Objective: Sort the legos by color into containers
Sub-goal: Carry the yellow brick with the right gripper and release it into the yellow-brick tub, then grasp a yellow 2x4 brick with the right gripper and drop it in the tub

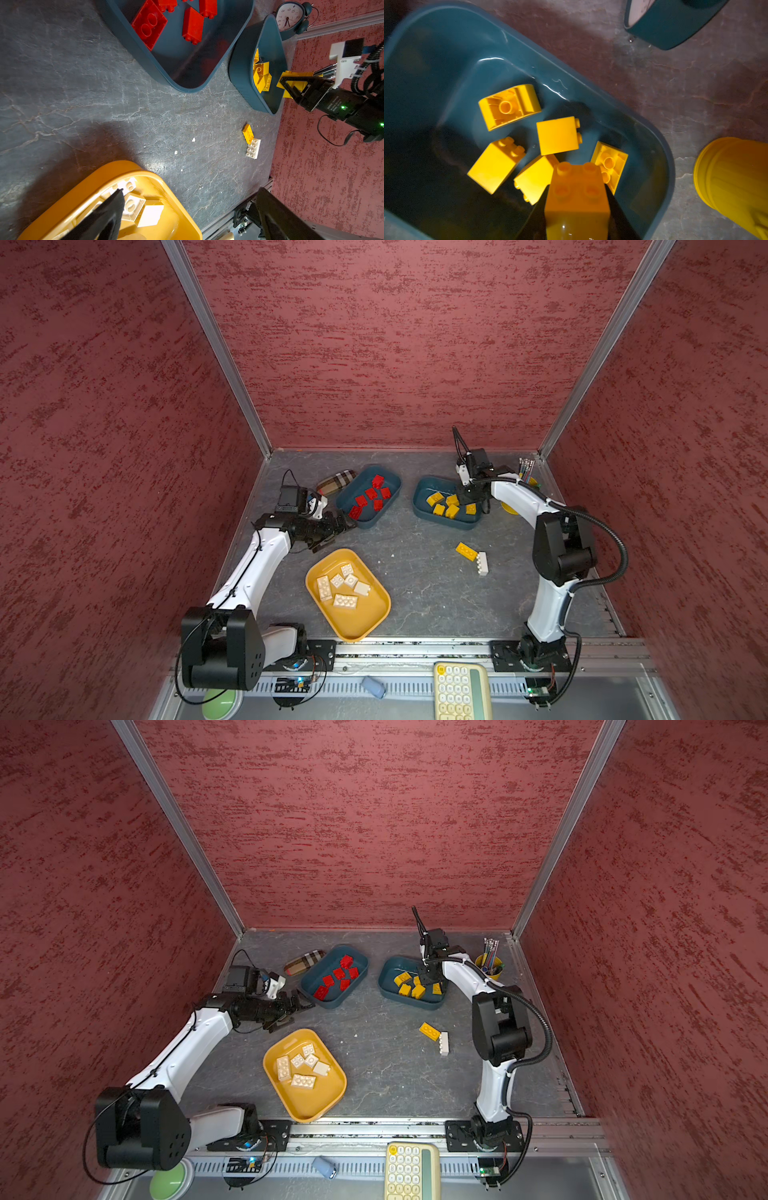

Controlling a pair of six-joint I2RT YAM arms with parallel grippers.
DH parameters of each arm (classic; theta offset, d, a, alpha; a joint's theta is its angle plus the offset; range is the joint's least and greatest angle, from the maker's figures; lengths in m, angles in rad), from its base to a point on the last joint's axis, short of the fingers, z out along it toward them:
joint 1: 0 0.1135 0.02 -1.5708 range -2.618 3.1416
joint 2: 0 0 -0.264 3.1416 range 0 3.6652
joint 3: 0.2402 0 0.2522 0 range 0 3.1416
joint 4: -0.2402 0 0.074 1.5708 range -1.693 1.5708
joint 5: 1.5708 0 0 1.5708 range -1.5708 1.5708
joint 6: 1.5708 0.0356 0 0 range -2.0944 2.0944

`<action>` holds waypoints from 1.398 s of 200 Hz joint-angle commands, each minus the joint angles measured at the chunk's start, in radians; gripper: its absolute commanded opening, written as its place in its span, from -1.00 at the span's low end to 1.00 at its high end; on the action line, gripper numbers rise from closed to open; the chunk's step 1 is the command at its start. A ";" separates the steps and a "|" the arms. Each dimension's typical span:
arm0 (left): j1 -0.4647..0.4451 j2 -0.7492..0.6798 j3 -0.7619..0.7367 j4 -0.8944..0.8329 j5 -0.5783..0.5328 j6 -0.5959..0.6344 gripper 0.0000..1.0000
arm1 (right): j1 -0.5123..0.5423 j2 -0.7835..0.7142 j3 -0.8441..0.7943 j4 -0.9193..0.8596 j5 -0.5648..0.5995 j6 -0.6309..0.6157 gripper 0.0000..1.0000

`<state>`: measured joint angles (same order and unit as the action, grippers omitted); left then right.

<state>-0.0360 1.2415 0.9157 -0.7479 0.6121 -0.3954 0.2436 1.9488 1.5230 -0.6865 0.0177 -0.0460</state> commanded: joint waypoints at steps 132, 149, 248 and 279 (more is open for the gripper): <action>-0.014 0.022 0.036 -0.008 0.012 0.016 0.99 | 0.095 -0.379 -0.332 -0.075 -0.223 0.155 0.39; -0.019 0.031 0.038 -0.005 0.011 0.019 0.99 | 0.122 -0.443 -0.427 -0.079 -0.188 0.129 0.51; -0.037 0.018 0.039 -0.020 -0.005 0.015 0.99 | 0.129 -0.312 -0.499 -0.013 -0.066 -0.177 0.37; -0.037 0.019 0.043 -0.028 -0.007 0.020 0.99 | 0.129 -0.242 -0.469 -0.013 -0.051 -0.192 0.26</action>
<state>-0.0685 1.2800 0.9390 -0.7635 0.6052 -0.3882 0.3752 1.6695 1.0107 -0.7231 -0.0612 -0.1749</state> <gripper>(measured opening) 0.994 0.648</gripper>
